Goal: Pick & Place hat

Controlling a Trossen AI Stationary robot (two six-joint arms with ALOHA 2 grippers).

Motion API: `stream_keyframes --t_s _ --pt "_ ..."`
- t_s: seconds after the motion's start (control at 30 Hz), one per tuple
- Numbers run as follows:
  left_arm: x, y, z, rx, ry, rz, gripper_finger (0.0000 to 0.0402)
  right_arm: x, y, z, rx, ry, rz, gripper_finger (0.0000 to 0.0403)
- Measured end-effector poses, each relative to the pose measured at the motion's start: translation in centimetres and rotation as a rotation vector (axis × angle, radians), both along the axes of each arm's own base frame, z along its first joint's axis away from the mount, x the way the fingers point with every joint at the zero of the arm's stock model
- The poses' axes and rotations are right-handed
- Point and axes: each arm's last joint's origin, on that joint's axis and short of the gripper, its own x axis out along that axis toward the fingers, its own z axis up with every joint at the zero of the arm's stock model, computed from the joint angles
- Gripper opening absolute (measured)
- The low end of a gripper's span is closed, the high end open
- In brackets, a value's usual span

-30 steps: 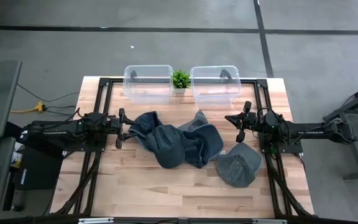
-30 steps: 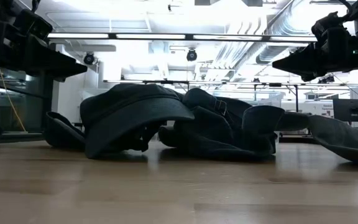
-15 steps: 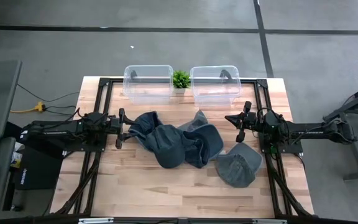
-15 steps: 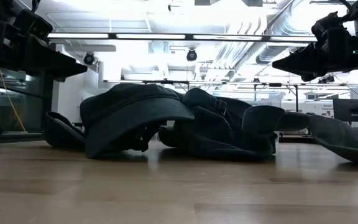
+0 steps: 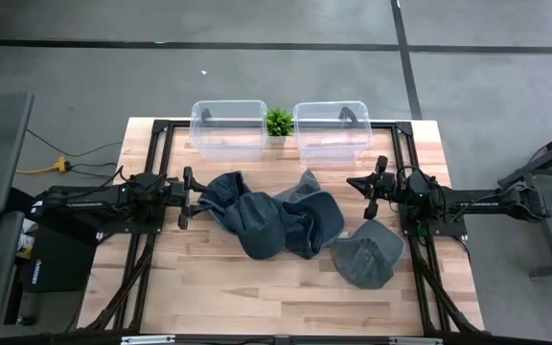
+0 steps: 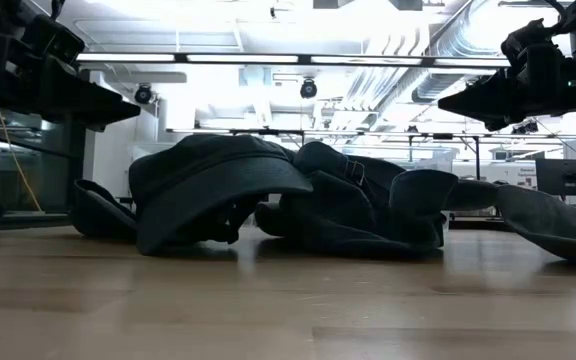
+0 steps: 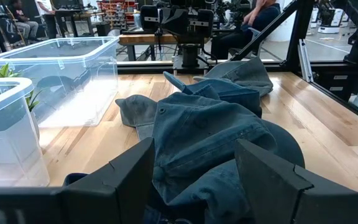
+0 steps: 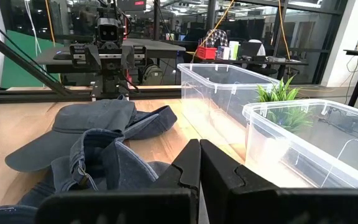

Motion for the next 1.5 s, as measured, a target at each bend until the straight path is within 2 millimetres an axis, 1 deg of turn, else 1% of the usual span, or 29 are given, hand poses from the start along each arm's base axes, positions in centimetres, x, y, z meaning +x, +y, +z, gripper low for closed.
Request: stream_keyframes --t_s 1.1,1.37,1.5 --pt "0.0 0.0 0.0 0.0 0.0 0.0 0.0221 0.0 0.02 0.11 -0.001 -0.01 0.007 0.0" --pt "0.0 0.0 0.0 0.0 0.0 0.0 0.0221 -0.02 -0.08 0.1 -0.009 -0.007 -0.03 0.0" --pt "0.0 0.0 0.0 0.0 0.0 0.0 0.0221 -0.08 -0.3 -0.01 0.012 0.016 -0.107 0.0007"
